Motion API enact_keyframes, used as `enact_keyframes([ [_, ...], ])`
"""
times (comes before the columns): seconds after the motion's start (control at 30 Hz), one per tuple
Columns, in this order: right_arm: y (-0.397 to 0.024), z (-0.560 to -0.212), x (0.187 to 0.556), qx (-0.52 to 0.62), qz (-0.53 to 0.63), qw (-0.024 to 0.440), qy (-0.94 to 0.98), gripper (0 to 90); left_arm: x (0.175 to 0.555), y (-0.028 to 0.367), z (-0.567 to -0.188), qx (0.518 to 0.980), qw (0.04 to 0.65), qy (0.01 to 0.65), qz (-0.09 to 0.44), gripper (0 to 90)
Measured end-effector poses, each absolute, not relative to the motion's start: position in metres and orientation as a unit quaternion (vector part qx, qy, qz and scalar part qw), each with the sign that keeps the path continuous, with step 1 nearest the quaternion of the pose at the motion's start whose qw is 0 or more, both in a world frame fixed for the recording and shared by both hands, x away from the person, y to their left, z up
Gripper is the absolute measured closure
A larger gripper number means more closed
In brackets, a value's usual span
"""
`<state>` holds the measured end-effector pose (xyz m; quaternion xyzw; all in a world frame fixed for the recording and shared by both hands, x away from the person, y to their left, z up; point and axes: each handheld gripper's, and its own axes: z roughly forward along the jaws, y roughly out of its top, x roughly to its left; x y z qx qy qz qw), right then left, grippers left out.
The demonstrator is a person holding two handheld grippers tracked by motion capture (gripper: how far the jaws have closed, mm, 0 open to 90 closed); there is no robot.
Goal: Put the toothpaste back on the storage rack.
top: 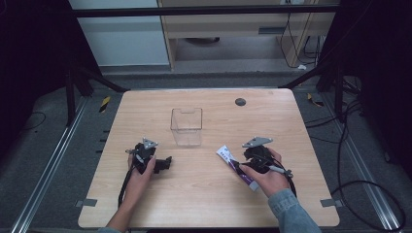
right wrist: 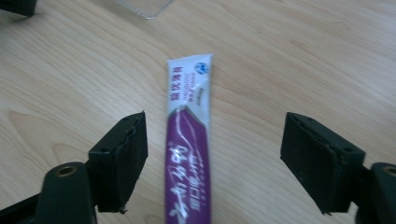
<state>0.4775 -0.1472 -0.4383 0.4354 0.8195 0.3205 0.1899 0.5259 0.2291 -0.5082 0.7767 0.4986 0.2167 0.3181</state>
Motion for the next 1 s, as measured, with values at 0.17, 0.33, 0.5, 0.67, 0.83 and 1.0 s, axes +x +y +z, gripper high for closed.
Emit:
enact_keyframes([
  [0.17,-0.132,-0.444,0.484,0.424,0.311,0.176,0.832,27.8,0.526,0.229,-0.508,0.777,0.318,0.498,0.217,0.0],
  [0.33,-0.124,-0.448,0.491,0.423,0.297,0.159,0.841,29.0,0.526,0.229,-0.508,0.777,0.318,0.498,0.216,0.0],
  [0.5,-0.119,-0.454,0.497,0.423,0.285,0.146,0.848,29.0,0.526,0.229,-0.508,0.777,0.318,0.498,0.216,0.0],
  [0.67,-0.117,-0.457,0.501,0.425,0.273,0.139,0.852,29.7,0.526,0.229,-0.508,0.777,0.318,0.498,0.216,0.0],
  [0.83,-0.112,-0.459,0.506,0.427,0.265,0.133,0.854,30.6,0.526,0.229,-0.508,0.777,0.318,0.498,0.217,0.0],
  [1.0,-0.110,-0.463,0.509,0.427,0.257,0.131,0.857,30.6,0.526,0.229,-0.508,0.777,0.319,0.498,0.216,0.0],
])
